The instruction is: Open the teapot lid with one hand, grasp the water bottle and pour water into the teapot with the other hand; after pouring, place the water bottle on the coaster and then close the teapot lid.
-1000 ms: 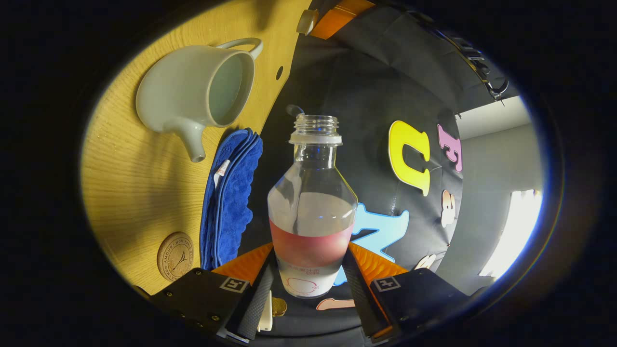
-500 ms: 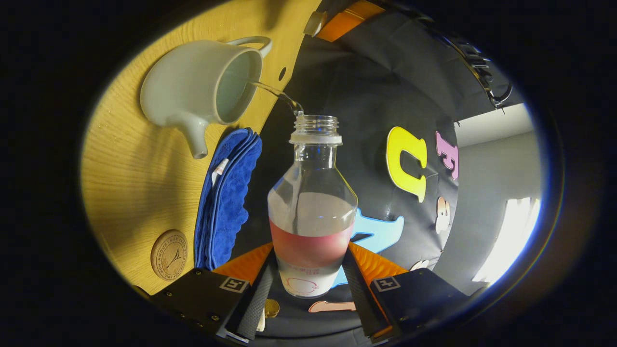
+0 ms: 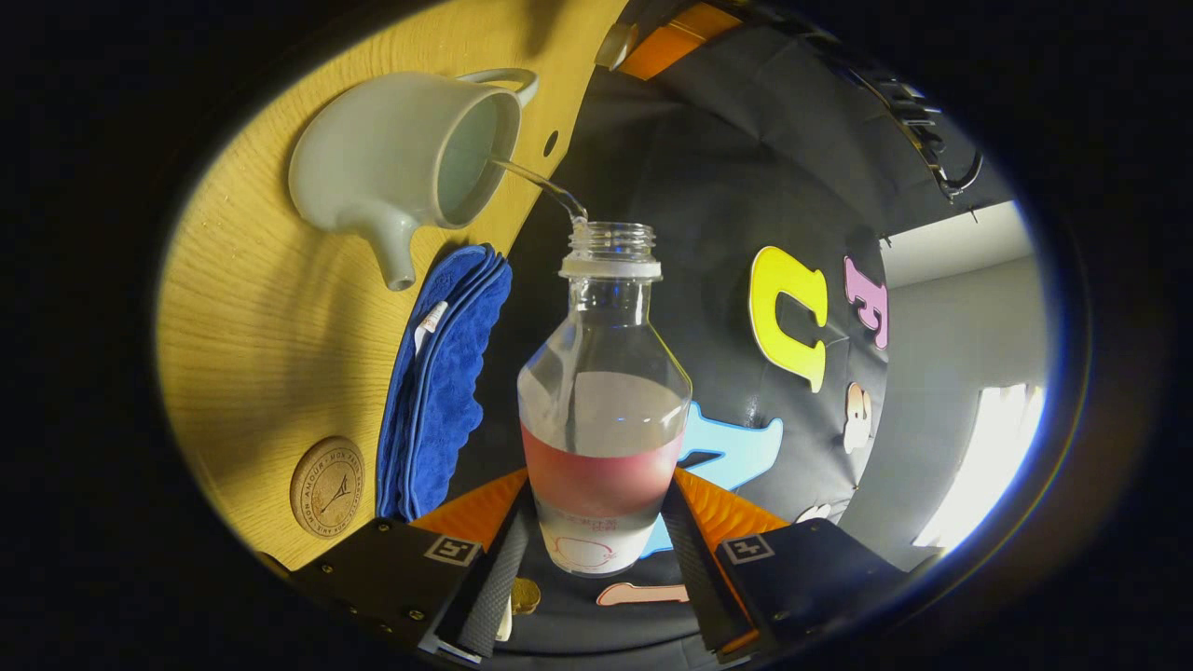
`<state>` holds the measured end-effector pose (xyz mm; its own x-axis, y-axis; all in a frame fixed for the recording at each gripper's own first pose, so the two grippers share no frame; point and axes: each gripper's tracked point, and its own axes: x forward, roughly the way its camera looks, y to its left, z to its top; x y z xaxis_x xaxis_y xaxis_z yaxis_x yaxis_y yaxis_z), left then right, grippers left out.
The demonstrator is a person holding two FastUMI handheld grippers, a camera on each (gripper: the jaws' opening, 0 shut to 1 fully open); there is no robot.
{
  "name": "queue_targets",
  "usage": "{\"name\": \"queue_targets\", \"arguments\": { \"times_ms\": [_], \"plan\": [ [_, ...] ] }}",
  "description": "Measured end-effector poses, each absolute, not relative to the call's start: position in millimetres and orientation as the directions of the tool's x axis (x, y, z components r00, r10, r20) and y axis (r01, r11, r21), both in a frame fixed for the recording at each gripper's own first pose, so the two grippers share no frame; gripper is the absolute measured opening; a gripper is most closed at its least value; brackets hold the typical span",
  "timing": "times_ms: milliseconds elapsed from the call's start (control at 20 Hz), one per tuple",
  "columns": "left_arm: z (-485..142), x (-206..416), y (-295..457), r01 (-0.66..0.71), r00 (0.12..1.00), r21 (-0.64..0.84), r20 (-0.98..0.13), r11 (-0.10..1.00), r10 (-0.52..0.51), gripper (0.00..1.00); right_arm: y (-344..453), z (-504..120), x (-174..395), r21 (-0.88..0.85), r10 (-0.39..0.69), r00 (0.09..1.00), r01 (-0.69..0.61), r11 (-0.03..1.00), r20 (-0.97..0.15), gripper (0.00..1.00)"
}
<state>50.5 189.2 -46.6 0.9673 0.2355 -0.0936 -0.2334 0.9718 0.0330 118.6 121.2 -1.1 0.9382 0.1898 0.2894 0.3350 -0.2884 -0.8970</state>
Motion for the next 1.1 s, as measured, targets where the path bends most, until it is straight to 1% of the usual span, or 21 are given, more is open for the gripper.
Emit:
{"name": "queue_targets", "arguments": {
  "times_ms": [750,1100],
  "plan": [
    [-53.6,51.9,190.5,-0.241,0.963,0.048,-0.113,0.969,0.245,0.07,122.5,-3.4,115.1,-0.901,0.182,0.942,0.326,-0.287,0.283,0.78],
    [-53.4,51.8,191.4,-0.242,0.962,0.051,-0.114,0.969,0.246,0.07,123.3,-2.4,114.6,-0.895,0.183,0.942,0.328,-0.303,0.283,0.78]
  ]
}}
